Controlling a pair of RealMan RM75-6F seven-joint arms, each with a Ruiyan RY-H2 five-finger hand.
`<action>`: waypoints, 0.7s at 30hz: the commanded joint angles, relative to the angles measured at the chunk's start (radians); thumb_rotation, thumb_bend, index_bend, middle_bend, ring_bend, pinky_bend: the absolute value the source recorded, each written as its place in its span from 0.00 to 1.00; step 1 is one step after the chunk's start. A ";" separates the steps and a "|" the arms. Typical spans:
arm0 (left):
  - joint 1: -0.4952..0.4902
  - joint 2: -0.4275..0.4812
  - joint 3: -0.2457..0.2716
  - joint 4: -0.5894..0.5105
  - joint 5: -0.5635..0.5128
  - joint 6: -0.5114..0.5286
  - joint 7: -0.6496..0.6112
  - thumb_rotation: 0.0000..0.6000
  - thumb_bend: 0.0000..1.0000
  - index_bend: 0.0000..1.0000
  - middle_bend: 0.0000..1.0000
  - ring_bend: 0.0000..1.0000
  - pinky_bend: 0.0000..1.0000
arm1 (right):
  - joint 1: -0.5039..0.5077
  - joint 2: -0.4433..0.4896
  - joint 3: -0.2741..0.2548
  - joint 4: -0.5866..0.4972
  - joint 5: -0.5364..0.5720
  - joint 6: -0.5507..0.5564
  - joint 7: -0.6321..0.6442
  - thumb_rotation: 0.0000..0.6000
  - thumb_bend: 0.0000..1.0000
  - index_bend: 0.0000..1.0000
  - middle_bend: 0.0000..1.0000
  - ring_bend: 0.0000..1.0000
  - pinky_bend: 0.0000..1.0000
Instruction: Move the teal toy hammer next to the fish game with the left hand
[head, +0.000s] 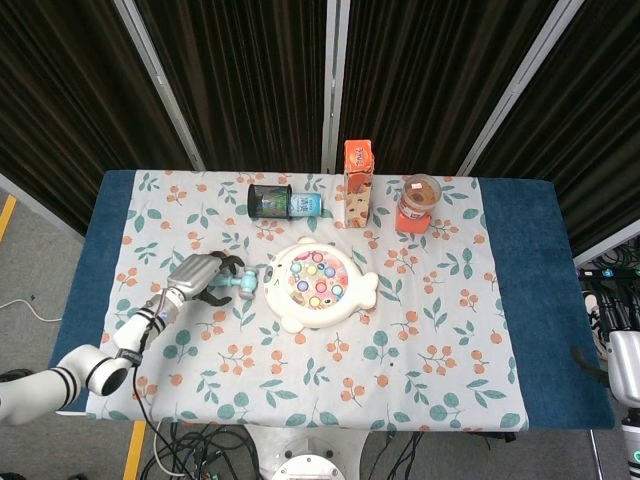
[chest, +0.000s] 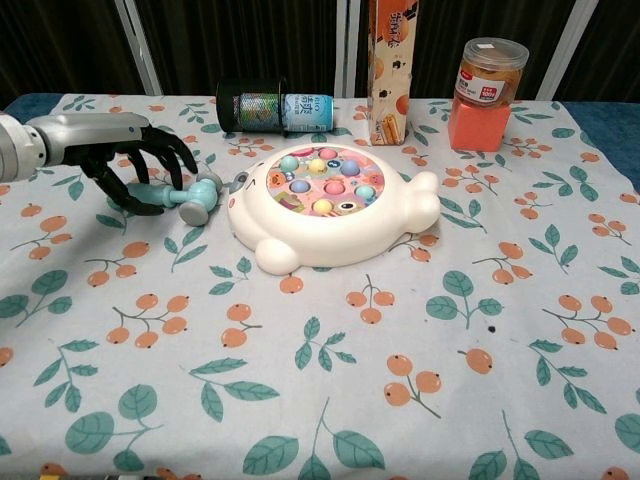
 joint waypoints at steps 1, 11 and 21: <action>0.054 0.042 -0.015 -0.039 -0.010 0.098 0.015 1.00 0.19 0.15 0.22 0.10 0.25 | -0.001 0.004 -0.001 -0.002 -0.003 0.002 -0.001 1.00 0.14 0.00 0.13 0.00 0.01; 0.330 0.266 -0.016 -0.237 -0.091 0.511 0.270 1.00 0.19 0.18 0.23 0.10 0.15 | 0.013 0.014 0.000 0.028 -0.011 -0.026 0.068 1.00 0.14 0.00 0.13 0.00 0.01; 0.579 0.397 0.099 -0.454 -0.052 0.750 0.381 1.00 0.19 0.20 0.24 0.10 0.13 | 0.040 -0.021 -0.022 0.082 -0.071 -0.055 0.170 1.00 0.14 0.00 0.13 0.00 0.01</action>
